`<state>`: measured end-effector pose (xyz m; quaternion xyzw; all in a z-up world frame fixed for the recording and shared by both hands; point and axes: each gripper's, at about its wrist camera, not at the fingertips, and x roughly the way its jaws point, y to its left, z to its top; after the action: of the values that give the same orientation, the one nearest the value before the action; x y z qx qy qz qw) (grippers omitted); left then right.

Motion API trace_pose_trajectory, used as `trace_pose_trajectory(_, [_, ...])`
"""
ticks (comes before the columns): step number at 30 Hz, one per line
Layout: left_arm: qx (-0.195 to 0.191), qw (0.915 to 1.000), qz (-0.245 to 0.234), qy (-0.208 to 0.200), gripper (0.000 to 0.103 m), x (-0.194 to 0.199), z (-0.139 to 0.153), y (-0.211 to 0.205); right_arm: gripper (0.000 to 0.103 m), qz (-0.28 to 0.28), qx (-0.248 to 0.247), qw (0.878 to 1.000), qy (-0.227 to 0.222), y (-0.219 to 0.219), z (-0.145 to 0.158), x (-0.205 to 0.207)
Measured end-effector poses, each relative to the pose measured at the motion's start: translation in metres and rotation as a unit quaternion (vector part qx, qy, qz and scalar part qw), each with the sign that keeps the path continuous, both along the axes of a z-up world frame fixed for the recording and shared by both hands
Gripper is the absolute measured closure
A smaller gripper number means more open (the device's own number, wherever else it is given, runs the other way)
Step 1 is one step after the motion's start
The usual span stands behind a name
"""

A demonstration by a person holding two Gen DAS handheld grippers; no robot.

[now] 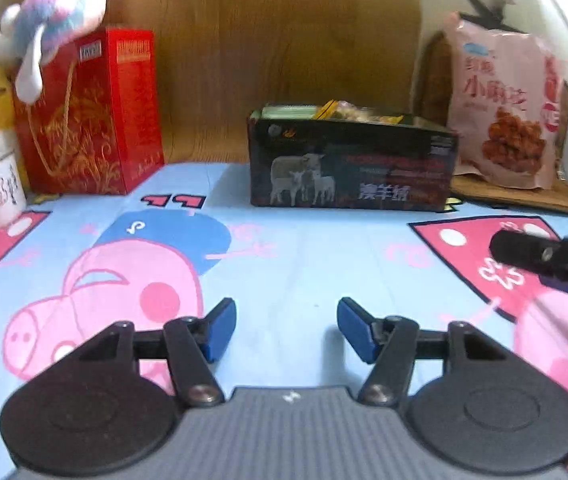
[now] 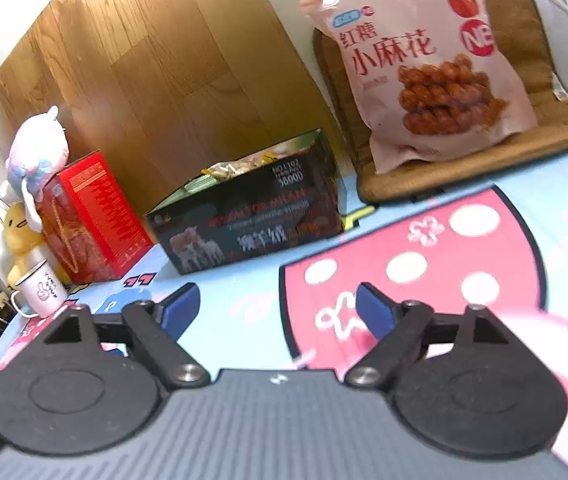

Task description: Organize snacks

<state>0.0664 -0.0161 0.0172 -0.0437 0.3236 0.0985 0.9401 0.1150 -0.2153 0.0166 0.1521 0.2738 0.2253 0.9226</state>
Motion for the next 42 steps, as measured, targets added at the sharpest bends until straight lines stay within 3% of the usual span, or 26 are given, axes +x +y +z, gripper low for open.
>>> trace_pose_trajectory(9, [0.031,0.9994,0.013,-0.01,0.043,-0.027,0.0,-0.013,0.012,0.01,-0.016,0.999,-0.051,-0.003,0.0,-0.044])
trace_pose_trajectory(17, [0.052,0.9978,0.03,-0.028,0.042,-0.035,0.001,-0.017,0.012,0.013,-0.016,0.996,-0.087,-0.004,0.002,-0.054])
trace_pose_trajectory(21, [0.065,0.9967,0.03,-0.04,0.028,-0.038,0.002,-0.019,0.012,0.006,-0.002,0.996,-0.094,-0.009,0.002,-0.055])
trace_pose_trajectory(27, [0.061,0.9967,0.028,-0.044,0.026,-0.039,0.002,-0.019,0.012,-0.003,0.002,0.995,-0.1,-0.011,0.003,-0.058])
trace_pose_trajectory(35, [0.061,0.9965,0.034,-0.047,0.017,-0.041,0.002,-0.02,0.012,-0.015,0.011,0.995,-0.098,-0.015,0.003,-0.058])
trace_pose_trajectory(37, [0.062,0.9963,0.035,-0.047,0.01,-0.041,0.003,-0.02,0.012,-0.015,0.011,0.995,-0.098,-0.015,0.003,-0.058])
trace_pose_trajectory(42, [0.069,0.9954,0.04,-0.053,0.007,-0.041,0.003,-0.02,0.01,-0.018,0.015,0.995,-0.095,-0.016,0.002,-0.058])
